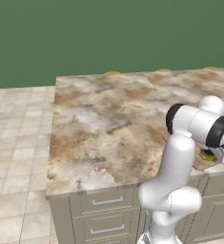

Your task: Pick up the sponge from the counter and clean the cutting board by briefly scrubbing or pressing down on the cutting board. Once finished, release the sponge.

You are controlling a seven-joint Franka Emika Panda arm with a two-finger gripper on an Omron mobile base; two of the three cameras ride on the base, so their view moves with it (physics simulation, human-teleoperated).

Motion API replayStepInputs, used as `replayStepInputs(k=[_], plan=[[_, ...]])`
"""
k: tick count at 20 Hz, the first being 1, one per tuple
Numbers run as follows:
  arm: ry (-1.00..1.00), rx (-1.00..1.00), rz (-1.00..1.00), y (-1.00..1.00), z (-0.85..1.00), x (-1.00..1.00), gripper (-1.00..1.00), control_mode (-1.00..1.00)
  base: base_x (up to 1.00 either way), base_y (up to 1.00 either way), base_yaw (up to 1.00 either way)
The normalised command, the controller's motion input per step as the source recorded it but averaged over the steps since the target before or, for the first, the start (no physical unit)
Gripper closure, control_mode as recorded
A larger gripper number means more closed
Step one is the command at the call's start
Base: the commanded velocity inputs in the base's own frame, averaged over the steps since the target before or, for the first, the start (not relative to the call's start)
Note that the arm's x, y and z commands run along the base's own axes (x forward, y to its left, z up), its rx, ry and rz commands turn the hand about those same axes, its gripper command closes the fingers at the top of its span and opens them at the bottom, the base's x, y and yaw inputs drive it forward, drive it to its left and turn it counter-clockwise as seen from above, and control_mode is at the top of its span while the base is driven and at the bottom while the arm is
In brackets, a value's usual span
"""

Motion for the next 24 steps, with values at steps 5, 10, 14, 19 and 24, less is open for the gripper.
replayStepInputs(k=[5,10,14,19,24], plan=[[0.0,0.0,0.07,0.13,-0.06,-0.73,1.0,-1.0,0.0,0.0,0.0],[0.0,0.0,0.02,0.58,0.21,-0.3,1.0,-1.0,0.0,0.0,0.0],[0.05,-0.06,0.01,0.8,0.35,0.01,1.0,-1.0,0.0,0.0,0.0],[0.14,-0.1,0.0,0.96,0.11,0.15,1.0,-1.0,0.0,0.0,0.0],[0.13,-0.09,0.0,1.0,-0.04,0.2,1.0,-1.0,0.0,0.0,0.0]])
